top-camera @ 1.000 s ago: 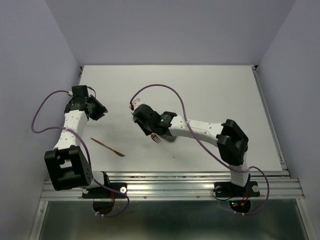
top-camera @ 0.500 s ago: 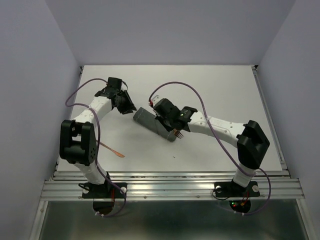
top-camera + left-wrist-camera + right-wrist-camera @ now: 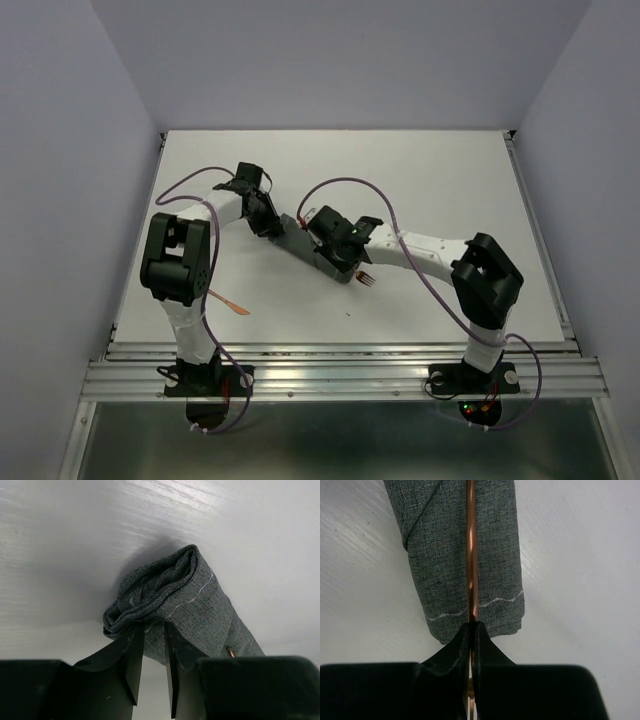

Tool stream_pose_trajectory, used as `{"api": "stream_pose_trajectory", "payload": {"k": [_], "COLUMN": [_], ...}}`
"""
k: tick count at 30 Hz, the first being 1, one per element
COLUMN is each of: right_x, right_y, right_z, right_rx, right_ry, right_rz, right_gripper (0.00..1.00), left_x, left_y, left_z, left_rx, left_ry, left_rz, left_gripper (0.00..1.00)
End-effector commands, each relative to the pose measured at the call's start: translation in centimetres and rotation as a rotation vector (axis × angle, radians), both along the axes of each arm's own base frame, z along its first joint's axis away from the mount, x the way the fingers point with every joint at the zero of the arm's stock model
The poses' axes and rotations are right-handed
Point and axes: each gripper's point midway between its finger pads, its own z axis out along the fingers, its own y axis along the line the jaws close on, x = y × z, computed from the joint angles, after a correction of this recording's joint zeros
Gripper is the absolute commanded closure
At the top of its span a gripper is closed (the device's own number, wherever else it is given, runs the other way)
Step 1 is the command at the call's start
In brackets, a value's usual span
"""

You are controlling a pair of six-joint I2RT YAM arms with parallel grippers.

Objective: Fold the napkin into a case and place the utensils inside
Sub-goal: Insert the fork into the folded napkin.

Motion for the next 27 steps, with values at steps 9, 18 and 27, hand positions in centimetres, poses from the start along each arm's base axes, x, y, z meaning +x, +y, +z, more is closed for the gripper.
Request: {"api": "stream_pose_trajectory", "payload": {"k": [9, 18, 27], "right_x": [0.9, 3.3, 5.1], "right_y": [1.6, 2.9, 4.2], "right_z": [-1.9, -1.2, -0.5], "right_rx": [-0.027, -0.018, -0.006], "right_ry": [0.044, 0.006, -0.022], "right_rz": [0.056, 0.067, 0.088], "right_gripper": [0.99, 0.99, 0.99], "left_x": [1.3, 1.4, 1.3], "left_y": [-0.4, -0.5, -0.7], "left_z": [0.5, 0.5, 0.3], "left_rx": [0.018, 0.026, 0.020], "left_ry": [-0.032, -0.028, -0.022], "left_rz": [-0.028, -0.069, -0.091], "left_gripper": [0.66, 0.67, 0.67]}}
